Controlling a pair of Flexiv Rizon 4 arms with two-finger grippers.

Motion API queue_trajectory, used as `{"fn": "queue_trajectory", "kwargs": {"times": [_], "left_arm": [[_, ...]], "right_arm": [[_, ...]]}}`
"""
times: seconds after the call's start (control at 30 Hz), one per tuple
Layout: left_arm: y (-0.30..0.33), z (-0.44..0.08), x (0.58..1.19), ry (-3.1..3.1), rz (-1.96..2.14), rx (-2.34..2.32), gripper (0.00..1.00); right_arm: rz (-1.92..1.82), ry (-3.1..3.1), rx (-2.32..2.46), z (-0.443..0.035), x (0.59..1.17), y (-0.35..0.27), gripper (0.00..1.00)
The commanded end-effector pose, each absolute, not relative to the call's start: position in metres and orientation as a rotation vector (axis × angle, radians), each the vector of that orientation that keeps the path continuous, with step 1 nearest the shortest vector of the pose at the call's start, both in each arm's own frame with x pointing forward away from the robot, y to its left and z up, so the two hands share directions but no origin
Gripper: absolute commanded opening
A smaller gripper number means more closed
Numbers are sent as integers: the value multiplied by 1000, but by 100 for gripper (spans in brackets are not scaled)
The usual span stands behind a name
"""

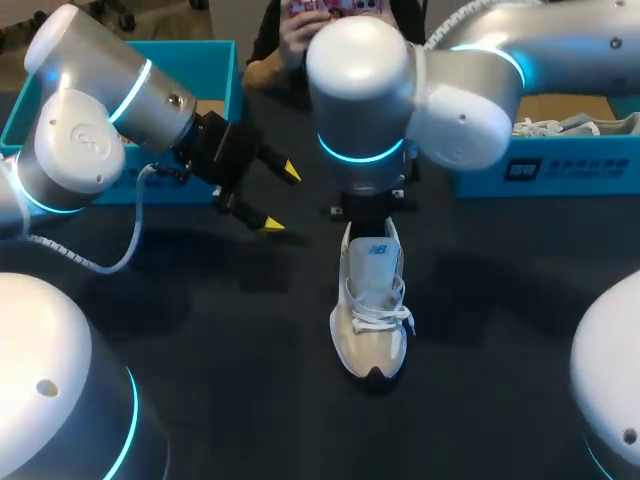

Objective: Take the shoe out of the shoebox, open the shoe tongue, remove and reinsert the insole, then place the shoe into the shoebox

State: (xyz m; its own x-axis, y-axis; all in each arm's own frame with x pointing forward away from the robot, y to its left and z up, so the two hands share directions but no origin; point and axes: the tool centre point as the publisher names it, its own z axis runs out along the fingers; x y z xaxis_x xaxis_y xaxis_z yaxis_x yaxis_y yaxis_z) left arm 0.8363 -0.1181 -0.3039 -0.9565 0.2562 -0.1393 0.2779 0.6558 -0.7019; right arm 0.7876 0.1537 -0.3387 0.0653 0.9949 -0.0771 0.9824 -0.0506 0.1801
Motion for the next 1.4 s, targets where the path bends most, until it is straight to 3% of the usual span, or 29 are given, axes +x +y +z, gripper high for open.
{"fn": "queue_trajectory", "kwargs": {"times": [0.03,0.33,0.63,1.2,1.4], "left_arm": [[-118,-304,836,2834,-1204,456,100],[-118,-304,836,2834,-1204,456,100],[-118,-304,836,2834,-1204,456,100],[-118,-304,836,2834,-1204,456,100],[-118,-304,836,2834,-1204,456,100]], "right_arm": [[107,2086,2172,-357,792,150,0],[80,2095,2221,-380,792,146,0],[177,2018,2181,-353,798,148,0],[128,2046,2221,-410,813,152,0],[131,2010,2182,-384,813,151,0]]}}
